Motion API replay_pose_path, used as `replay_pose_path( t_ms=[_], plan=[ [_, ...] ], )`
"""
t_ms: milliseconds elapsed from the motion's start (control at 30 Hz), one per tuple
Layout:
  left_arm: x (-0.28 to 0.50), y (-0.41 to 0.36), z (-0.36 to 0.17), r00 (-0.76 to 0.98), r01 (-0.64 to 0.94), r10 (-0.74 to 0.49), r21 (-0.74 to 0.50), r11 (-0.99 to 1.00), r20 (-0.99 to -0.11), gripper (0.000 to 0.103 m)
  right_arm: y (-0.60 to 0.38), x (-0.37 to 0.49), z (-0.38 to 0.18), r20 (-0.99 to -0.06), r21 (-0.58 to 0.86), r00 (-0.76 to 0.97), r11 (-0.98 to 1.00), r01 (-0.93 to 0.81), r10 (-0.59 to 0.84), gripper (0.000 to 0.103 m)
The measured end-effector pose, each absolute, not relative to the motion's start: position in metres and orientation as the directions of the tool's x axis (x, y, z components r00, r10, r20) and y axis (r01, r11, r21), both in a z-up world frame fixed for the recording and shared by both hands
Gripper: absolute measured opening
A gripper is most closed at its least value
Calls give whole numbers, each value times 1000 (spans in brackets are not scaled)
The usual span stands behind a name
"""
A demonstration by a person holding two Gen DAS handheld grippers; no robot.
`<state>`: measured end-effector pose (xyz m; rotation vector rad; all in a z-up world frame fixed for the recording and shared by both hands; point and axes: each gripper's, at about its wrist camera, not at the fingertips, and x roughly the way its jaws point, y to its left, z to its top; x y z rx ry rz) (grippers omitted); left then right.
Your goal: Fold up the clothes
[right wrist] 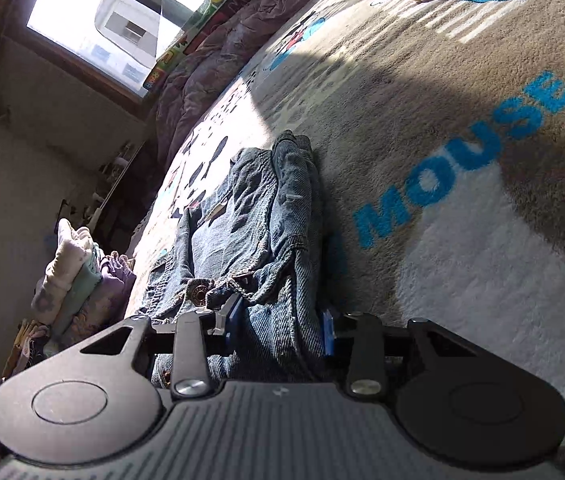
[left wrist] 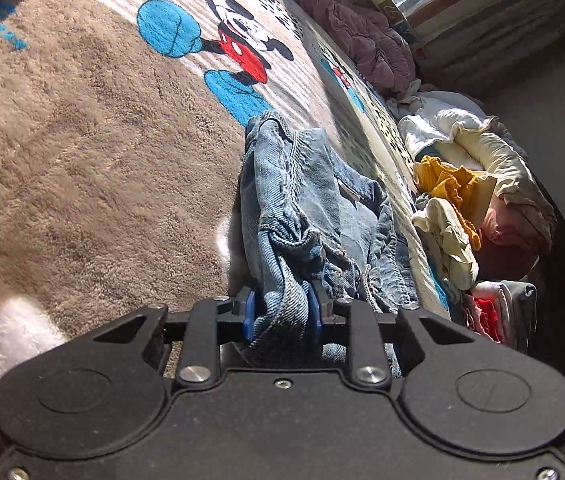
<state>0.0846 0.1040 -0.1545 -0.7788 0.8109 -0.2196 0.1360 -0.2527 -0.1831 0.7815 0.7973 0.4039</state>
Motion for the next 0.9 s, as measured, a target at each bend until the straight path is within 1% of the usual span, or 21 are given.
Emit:
replay_pose_path(
  t_ms=[67,133,167,200,233,267,300,333,467,500,567,600,633,733,833,867,900],
  plan=[
    [59,103,-156,673,-84,-470,-690,719,-571,26,-254,106,-183,-503,739,619,671,-53,603,40],
    [53,104,-156,678,-64,-472,-685,725,-563,32,-256,86,-181,-502,731,614,679,-75,609,42],
    [54,105,-156,684,-60,-469,-685,726,-558,48,-257,77,-180,-501,726,614,683,-87,610,44],
    [55,106,-157,690,-55,-467,-684,727,-553,65,-258,73,-176,-491,715,632,692,-101,600,47],
    [56,107,-157,696,-51,-465,-683,728,-547,69,-259,70,-172,-481,704,650,701,-114,589,49],
    [57,107,-157,702,-47,-462,-682,729,-542,70,-260,70,-168,-469,695,667,708,-125,579,57],
    [59,108,-157,708,-42,-460,-682,730,-537,70,-260,72,-166,-455,686,682,714,-142,572,67],
    [60,109,-157,713,-38,-458,-681,731,-531,70,-260,74,-164,-442,676,696,720,-157,566,74],
    [65,112,-158,733,-21,-449,-678,735,-510,70,-256,95,-172,-452,671,675,721,-174,583,77],
    [71,108,-160,729,-21,-454,-679,734,-512,68,-255,101,-175,-455,672,670,720,-175,587,77],
    [82,101,-164,720,-19,-464,-683,730,-515,67,-252,112,-180,-461,674,659,718,-177,595,77],
    [88,98,-166,717,-12,-474,-689,725,-511,61,-251,117,-182,-464,675,653,716,-178,598,77],
    [94,95,-168,713,-5,-483,-693,721,-508,59,-250,123,-184,-466,674,648,716,-180,602,77],
    [104,88,-172,716,21,-488,-684,729,-499,53,-242,135,-186,-462,647,648,730,-221,605,76],
    [107,88,-174,716,13,-488,-690,724,-499,48,-233,143,-188,-450,626,660,739,-248,602,76],
    [107,88,-174,716,11,-489,-693,721,-498,44,-232,143,-188,-449,623,663,742,-248,599,75],
    [107,88,-175,715,11,-494,-699,715,-495,41,-231,143,-189,-448,620,666,744,-248,596,70]
  ],
)
